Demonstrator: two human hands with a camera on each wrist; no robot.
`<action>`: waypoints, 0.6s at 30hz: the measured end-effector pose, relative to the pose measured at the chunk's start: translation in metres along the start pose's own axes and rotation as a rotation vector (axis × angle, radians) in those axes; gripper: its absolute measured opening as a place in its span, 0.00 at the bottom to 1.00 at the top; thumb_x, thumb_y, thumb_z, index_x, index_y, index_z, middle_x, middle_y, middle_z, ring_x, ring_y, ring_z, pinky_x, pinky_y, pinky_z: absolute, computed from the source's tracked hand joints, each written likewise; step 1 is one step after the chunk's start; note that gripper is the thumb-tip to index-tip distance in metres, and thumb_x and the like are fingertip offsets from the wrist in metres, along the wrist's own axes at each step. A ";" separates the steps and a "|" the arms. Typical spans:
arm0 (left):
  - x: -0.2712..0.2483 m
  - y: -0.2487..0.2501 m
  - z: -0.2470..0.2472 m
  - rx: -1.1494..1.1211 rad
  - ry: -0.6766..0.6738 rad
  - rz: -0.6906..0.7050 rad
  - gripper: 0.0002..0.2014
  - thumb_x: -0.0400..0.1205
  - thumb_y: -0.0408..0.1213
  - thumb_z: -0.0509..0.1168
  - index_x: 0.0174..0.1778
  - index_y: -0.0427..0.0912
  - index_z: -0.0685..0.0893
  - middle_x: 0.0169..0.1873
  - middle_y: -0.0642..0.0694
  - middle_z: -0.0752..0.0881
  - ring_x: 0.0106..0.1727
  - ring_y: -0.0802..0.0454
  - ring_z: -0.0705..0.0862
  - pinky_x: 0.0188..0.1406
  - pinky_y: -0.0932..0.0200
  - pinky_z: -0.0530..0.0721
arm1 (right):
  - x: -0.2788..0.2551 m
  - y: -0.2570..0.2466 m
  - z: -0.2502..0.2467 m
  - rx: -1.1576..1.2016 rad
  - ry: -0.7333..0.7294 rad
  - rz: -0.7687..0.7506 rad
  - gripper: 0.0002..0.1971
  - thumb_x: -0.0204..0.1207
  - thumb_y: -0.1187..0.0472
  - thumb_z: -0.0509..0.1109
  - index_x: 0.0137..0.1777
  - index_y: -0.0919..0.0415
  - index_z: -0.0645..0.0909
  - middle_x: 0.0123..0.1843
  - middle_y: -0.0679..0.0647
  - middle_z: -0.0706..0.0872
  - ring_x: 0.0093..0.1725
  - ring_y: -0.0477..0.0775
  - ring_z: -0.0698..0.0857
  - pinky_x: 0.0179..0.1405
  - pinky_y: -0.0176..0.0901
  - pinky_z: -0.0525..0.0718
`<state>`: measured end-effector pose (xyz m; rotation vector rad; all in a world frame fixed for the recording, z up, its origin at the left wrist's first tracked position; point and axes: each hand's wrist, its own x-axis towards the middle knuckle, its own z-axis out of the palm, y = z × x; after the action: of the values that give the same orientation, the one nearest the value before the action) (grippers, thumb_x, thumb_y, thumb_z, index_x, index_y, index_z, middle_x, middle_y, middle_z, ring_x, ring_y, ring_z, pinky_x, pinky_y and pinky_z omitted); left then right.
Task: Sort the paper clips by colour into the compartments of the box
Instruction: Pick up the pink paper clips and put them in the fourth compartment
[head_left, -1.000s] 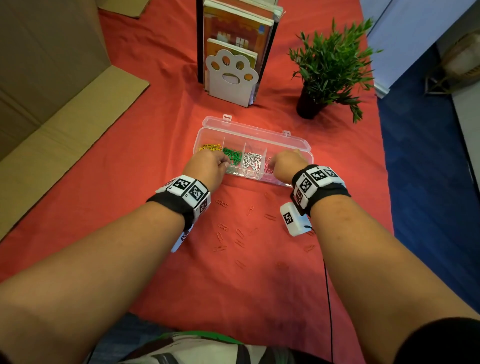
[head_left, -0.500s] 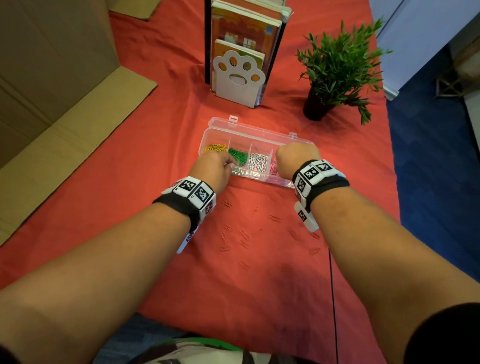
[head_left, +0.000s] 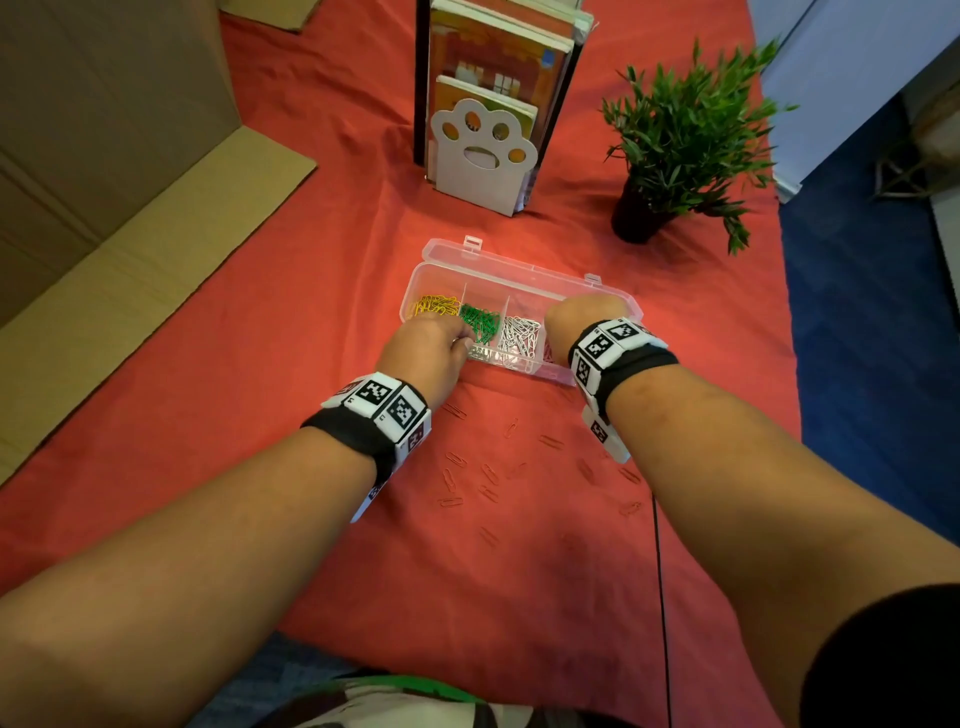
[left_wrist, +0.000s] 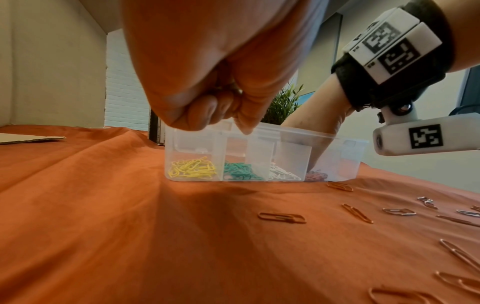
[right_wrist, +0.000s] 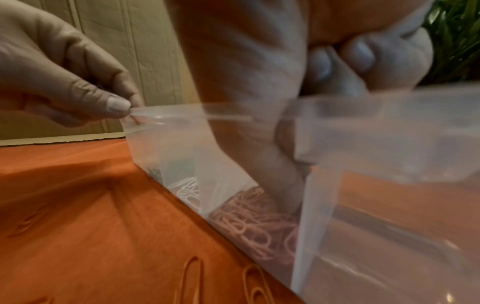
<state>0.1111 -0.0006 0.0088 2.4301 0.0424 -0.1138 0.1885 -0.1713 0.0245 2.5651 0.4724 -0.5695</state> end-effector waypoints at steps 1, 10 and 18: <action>0.000 0.000 0.000 -0.004 0.002 0.000 0.11 0.81 0.38 0.61 0.53 0.43 0.86 0.51 0.39 0.85 0.52 0.41 0.83 0.51 0.57 0.77 | 0.000 0.000 -0.001 -0.008 -0.004 0.000 0.06 0.71 0.65 0.70 0.39 0.55 0.75 0.29 0.50 0.74 0.36 0.57 0.78 0.34 0.45 0.76; 0.005 -0.004 0.001 -0.013 -0.005 0.008 0.10 0.81 0.39 0.61 0.53 0.44 0.86 0.51 0.39 0.84 0.51 0.42 0.83 0.51 0.53 0.80 | -0.003 0.009 -0.005 0.208 -0.029 0.064 0.05 0.73 0.58 0.66 0.37 0.55 0.77 0.31 0.49 0.77 0.39 0.57 0.81 0.39 0.47 0.81; 0.007 0.000 -0.003 -0.012 -0.022 -0.010 0.10 0.80 0.38 0.63 0.52 0.43 0.88 0.44 0.40 0.87 0.44 0.45 0.83 0.42 0.61 0.74 | -0.039 0.048 0.017 1.338 0.045 0.276 0.04 0.71 0.62 0.75 0.36 0.60 0.87 0.23 0.49 0.80 0.24 0.42 0.75 0.26 0.34 0.77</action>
<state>0.1182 0.0014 0.0103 2.4170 0.0447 -0.1446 0.1699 -0.2282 0.0462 3.7695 -0.4584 -0.9182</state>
